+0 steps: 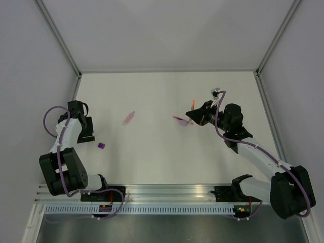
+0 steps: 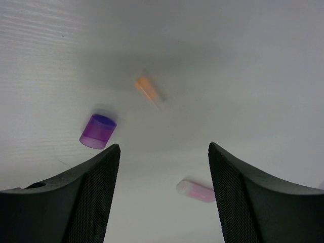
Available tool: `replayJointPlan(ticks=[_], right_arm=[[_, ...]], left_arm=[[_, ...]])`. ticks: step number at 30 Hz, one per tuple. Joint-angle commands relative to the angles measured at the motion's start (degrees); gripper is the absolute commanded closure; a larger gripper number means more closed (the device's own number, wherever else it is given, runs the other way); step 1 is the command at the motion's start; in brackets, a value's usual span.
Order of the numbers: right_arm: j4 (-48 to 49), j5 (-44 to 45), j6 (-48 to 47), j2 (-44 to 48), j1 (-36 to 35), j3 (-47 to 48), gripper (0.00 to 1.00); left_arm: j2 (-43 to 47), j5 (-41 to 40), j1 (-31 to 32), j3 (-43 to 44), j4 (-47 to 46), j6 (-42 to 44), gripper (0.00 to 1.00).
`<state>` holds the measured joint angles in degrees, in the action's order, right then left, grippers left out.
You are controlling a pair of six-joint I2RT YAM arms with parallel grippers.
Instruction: Insert the pens into the pen caps
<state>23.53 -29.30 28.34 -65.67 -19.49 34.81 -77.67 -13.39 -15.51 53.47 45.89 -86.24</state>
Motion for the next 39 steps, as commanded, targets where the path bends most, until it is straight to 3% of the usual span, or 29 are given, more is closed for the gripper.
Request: replayJointPlan(ticks=[1,9,27,39], right_arm=[[3.5,-1.2,0.3,-0.3,0.3,0.3,1.00],[3.5,-0.8,0.1,1.2,0.7,0.0,1.00],[4.1,-1.3,0.7,3.5,0.7,-1.1,1.00],[4.2,-1.6,1.2,4.8,0.7,-1.6,1.00]], left_arm=[[-3.4,1.1,-1.5,2.3,1.3,-5.8,0.26],[-10.8,0.6,-2.2,5.7,0.4,-4.8,0.30],[-18.1,-3.0,-2.2,5.9,0.6,-4.5,0.36],[-20.7,-4.1,-2.2,6.0,0.0,-4.1,0.47]])
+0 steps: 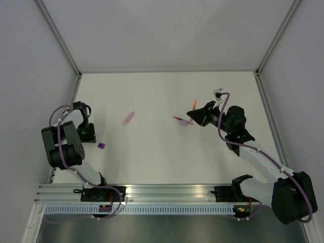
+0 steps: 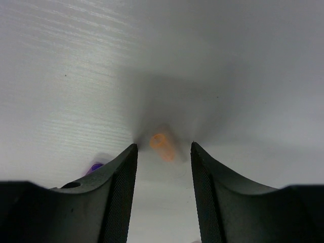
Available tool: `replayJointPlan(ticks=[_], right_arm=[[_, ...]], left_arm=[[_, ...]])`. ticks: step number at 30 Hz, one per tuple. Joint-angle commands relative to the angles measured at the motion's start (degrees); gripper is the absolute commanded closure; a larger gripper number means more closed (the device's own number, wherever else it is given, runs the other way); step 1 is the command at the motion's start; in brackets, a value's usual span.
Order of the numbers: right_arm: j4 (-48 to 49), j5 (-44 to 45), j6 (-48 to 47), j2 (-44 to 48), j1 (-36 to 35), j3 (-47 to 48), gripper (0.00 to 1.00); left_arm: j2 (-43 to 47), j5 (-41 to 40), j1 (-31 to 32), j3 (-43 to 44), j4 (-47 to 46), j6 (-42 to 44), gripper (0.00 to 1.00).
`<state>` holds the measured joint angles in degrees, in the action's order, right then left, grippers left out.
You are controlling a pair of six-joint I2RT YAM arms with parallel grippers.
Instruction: Insert the pens into the pen caps
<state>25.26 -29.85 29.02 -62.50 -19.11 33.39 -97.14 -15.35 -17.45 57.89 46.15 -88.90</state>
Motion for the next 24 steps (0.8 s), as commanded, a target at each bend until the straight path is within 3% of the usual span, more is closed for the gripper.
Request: replayJointPlan(ticks=[1,8,14,18,24], right_arm=[[2.6,-1.1,0.5,1.9,0.3,-0.3,1.00],[2.6,-1.1,0.6,2.5,0.3,-0.4,1.00],[2.4,-1.0,0.7,3.1,0.3,-0.5,1.00],[2.5,-0.7,0.8,3.6,0.3,-0.7,1.00],[3.1,-0.7,1.2,2.8,0.3,-0.7,1.00]], left_arm=[[-1.4,-2.0,-0.3,1.6,-0.4,-1.5,0.49],[-2.1,-1.5,-0.2,1.4,-1.3,-0.8,0.69],[-1.7,-1.1,-0.3,1.7,-2.0,1.3,0.97],[0.3,0.5,-0.3,1.5,-3.9,4.1,0.98],[3.9,1.9,4.0,5.6,-13.8,24.1,0.98]])
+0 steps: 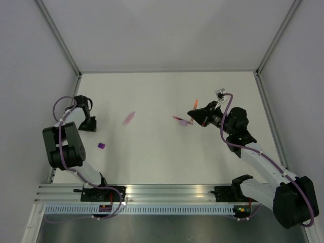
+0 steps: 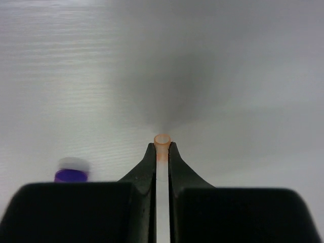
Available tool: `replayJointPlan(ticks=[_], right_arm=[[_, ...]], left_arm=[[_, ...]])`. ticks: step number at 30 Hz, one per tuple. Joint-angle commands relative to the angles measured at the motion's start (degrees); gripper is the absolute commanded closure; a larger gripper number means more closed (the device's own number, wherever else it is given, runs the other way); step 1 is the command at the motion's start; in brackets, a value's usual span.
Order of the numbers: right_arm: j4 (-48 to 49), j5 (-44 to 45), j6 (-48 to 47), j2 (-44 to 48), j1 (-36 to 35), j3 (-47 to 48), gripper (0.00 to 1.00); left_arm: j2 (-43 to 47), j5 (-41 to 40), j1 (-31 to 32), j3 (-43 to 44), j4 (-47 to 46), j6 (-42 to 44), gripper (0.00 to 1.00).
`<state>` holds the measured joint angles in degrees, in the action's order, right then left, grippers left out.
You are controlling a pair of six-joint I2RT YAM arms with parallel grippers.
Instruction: Insert the pens into the pen caps
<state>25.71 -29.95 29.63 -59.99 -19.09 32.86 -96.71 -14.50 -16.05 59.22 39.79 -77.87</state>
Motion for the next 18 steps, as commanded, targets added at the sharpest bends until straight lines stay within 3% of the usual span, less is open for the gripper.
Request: replayJointPlan(ticks=[1,4,7,9,11,16,18], right_arm=[[2.8,-0.6,0.8,0.2,0.3,-0.2,1.00],[2.4,-0.1,0.6,-0.1,0.3,0.3,1.00],[1.4,0.9,1.0,0.0,0.3,0.9,1.00],[-0.6,2.1,1.2,0.4,0.3,1.3,1.00],[-2.4,3.1,1.1,1.2,0.3,1.7,1.00],[-6.9,5.9,2.5,7.2,0.3,-0.3,1.00],[-9.2,6.4,3.1,11.0,0.3,-1.2,1.00]], left_arm=[[3.8,0.4,5.7,4.9,-8.5,19.5,0.98],[5.0,-0.5,14.3,6.9,-14.4,32.1,0.98],[7.9,5.9,24.4,5.2,-22.6,55.2,0.98],[9.6,8.5,28.1,2.7,-25.3,59.0,0.98],[10.0,16.1,30.6,3.0,-25.0,62.9,0.98],[7.6,12.8,39.0,3.8,-21.1,72.4,0.98],[5.7,17.7,40.2,4.3,-19.2,74.0,0.98]])
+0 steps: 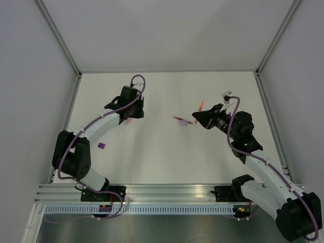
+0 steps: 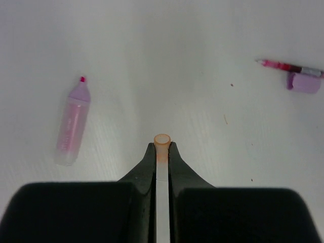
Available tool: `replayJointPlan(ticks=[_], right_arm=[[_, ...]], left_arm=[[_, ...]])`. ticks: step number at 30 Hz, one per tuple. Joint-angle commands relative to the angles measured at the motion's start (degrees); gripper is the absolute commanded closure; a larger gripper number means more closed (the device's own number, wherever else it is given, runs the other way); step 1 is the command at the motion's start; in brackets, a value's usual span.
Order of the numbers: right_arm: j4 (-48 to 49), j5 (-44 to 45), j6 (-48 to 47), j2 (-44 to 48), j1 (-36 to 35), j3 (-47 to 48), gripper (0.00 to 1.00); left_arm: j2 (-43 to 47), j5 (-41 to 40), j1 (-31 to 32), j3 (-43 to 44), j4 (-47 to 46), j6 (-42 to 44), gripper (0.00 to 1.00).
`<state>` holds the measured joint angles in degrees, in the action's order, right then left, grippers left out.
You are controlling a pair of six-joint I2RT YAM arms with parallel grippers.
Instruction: Insert the pens into the pen caps
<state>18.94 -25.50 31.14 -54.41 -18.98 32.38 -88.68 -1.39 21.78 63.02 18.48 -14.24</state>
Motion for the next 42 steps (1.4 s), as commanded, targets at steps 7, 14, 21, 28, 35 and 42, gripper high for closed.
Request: replayJointPlan(ticks=[7,14,21,28,35,42], right_arm=[[-11.9,5.2,2.7,18.4,0.2,-1.0,1.00],[-21.6,9.3,0.4,27.5,0.2,0.5,1.00],[-22.1,10.0,-0.4,27.1,0.2,0.5,1.00],[-22.2,10.5,-1.0,27.0,0.2,0.1,1.00],[-24.1,10.7,-1.7,27.5,0.2,1.5,1.00],[-25.6,11.2,-1.6,29.9,0.2,1.2,1.00]], left_arm=[[2.8,19.8,4.0,-5.8,-0.8,27.3,0.98],[6.9,21.8,4.1,-9.1,6.8,44.5,0.98],[6.2,15.6,5.9,-15.9,4.6,54.7,0.98],[2.7,8.8,13.2,-15.3,6.9,59.6,0.98],[-2.0,4.5,14.9,-14.0,10.5,57.6,0.76],[0.5,5.3,15.0,-13.5,9.8,53.6,0.54]])
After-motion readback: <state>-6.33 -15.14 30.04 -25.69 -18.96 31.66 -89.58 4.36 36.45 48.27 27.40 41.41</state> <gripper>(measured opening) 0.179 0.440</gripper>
